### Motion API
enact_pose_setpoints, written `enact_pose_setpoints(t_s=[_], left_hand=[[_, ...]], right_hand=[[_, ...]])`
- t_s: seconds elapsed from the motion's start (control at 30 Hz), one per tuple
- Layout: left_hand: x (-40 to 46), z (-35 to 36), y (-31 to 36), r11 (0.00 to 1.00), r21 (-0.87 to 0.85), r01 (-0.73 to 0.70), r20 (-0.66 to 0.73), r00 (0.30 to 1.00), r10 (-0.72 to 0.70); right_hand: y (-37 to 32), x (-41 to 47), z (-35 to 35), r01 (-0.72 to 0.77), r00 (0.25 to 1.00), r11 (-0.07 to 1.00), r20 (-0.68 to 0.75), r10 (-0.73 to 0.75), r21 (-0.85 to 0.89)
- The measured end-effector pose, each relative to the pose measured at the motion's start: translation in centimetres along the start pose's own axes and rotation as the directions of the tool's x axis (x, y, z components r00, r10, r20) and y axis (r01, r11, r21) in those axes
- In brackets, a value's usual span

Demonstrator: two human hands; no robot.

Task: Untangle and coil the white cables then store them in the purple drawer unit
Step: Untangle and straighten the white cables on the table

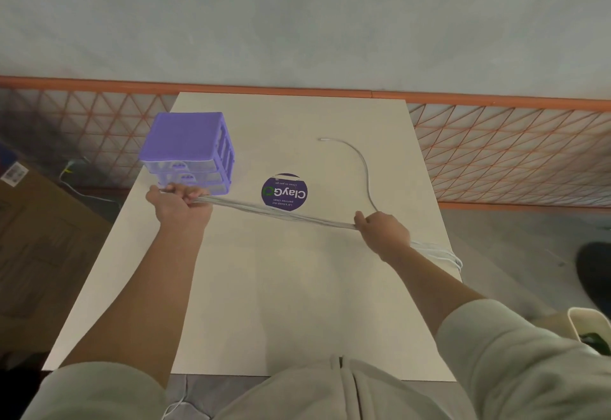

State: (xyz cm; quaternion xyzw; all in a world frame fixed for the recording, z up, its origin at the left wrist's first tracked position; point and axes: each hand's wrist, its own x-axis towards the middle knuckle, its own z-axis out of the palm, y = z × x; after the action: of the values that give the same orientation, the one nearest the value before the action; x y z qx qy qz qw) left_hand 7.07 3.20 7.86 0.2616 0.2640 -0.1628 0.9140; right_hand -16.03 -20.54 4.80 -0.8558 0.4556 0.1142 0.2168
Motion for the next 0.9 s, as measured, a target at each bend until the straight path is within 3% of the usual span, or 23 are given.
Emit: enact_pose_setpoints(t_s=[0.1,0.23,0.37,0.47,0.57,0.67,0.8,0.9], left_hand=[[-0.2,-0.5,0.0,0.996,0.080,-0.040,-0.009,0.999,0.041],[-1.7,0.3,-0.1,0.895,0.398,-0.200,0.030,0.978,0.205],[-3.1,1.4,-1.7,0.676,0.665,-0.318,0.215,0.948,0.235],[-4.7,2.2,-4.8,0.350,0.850,-0.393,0.366,0.919,0.145],[-6.3,2.2,-8.1,0.030,0.832,-0.554,0.554,0.826,-0.104],[-7.2,1.7,-10.3,-0.260,0.719,-0.645,0.562,0.759,-0.328],[-7.1,1.0,-11.9,-0.382,0.540,-0.750,0.578,0.660,-0.480],[-7.2,0.2,-12.4,-0.409,0.490,-0.770,0.596,0.638,-0.487]], right_hand=[[0.4,0.5,-0.1,-0.031,0.999,0.998,0.020,0.030,0.059],[0.0,0.8,0.1,0.044,0.983,0.916,0.148,-0.111,0.398],[-1.4,0.2,-0.4,0.157,0.958,0.824,0.118,-0.261,0.545],[-2.9,0.0,-0.4,0.160,0.952,0.810,0.127,-0.277,0.565],[-3.8,-0.2,-0.1,0.151,0.945,0.789,0.147,-0.292,0.596],[-3.8,-0.6,-0.1,0.146,0.939,0.740,0.144,-0.314,0.657],[-3.1,-1.1,-0.5,0.153,0.931,0.704,0.138,-0.338,0.694],[-2.6,-1.3,-1.1,0.151,0.940,0.702,0.118,-0.319,0.696]])
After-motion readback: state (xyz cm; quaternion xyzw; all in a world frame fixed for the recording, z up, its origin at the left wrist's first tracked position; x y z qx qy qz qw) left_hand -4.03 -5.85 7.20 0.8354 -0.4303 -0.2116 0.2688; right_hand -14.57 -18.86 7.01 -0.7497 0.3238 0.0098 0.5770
